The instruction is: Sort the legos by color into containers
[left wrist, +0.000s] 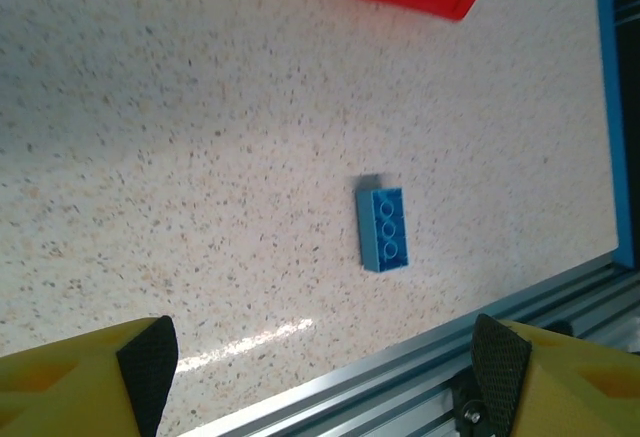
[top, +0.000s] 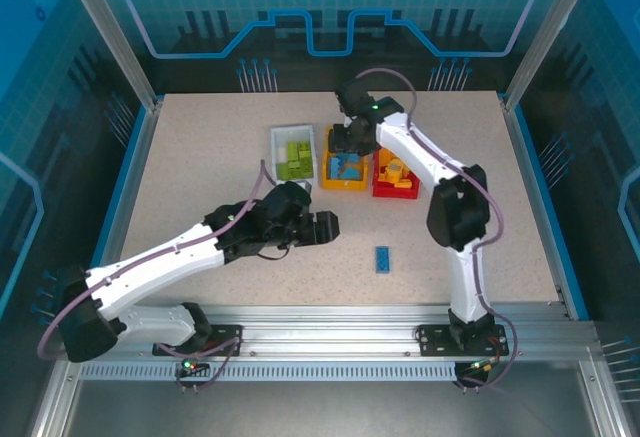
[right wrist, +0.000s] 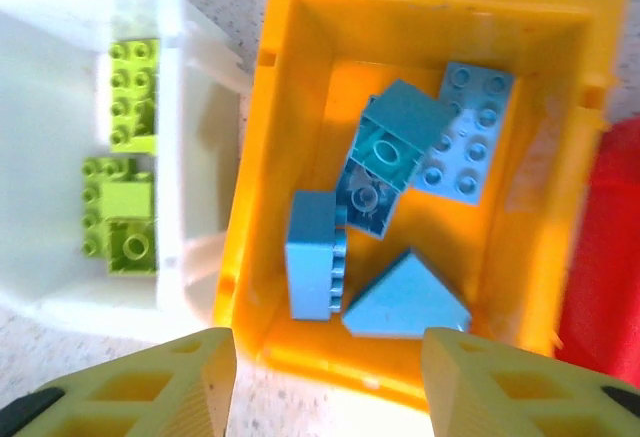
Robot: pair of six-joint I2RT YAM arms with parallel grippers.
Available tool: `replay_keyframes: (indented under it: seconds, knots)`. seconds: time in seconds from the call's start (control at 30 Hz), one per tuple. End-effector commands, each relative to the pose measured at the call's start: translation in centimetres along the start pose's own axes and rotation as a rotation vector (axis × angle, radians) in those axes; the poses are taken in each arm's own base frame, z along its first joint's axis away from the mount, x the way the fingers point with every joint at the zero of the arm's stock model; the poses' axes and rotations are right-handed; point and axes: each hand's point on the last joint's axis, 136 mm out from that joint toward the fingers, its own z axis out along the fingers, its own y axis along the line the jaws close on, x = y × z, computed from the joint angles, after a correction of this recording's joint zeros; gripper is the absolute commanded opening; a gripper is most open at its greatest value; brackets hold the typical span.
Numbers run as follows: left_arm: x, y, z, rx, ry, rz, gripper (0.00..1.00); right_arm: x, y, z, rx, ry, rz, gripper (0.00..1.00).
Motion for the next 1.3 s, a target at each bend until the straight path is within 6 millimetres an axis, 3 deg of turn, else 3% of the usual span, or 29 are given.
replay_keyframes:
  seconds: [0.0,0.37,0.47,0.63,0.83,1.0,1.1,1.13,1.27]
  knots:
    - [1.7,-1.1,1.9,-0.012,0.069,0.000,0.82,0.6,-0.2,-6.9,-0.006,-0.115,-0.018,0.51]
    - [8.3,-5.1,10.5,-0.173,0.290,0.135,0.87,12.6,-8.0,-17.7,0.024,-0.215,0.061,0.60]
    - [9.5,-5.7,12.7,-0.242,0.327,0.188,0.88,14.9,-9.7,-20.4,0.019,-0.249,0.077,0.63]
    - [9.6,-5.1,15.4,-0.338,0.330,0.239,0.86,17.3,-11.3,-23.6,0.005,-0.292,0.103,0.64]
    - [10.0,-4.8,18.4,-0.382,0.343,0.281,0.78,18.3,-11.8,-24.1,-0.008,-0.305,0.118,0.65]
    - [9.5,-5.1,19.9,-0.384,0.315,0.312,0.65,18.6,-11.8,-23.9,-0.014,-0.297,0.122,0.64]
    - [8.8,-4.8,20.4,-0.409,0.285,0.333,0.54,18.8,-11.7,-23.8,-0.017,-0.294,0.124,0.64]
    - [8.5,-4.8,20.6,-0.407,0.277,0.336,0.44,18.8,-11.7,-23.8,-0.019,-0.292,0.124,0.64]
    - [7.6,-4.7,20.6,-0.420,0.235,0.349,0.33,19.0,-11.7,-23.4,-0.022,-0.282,0.121,0.64]
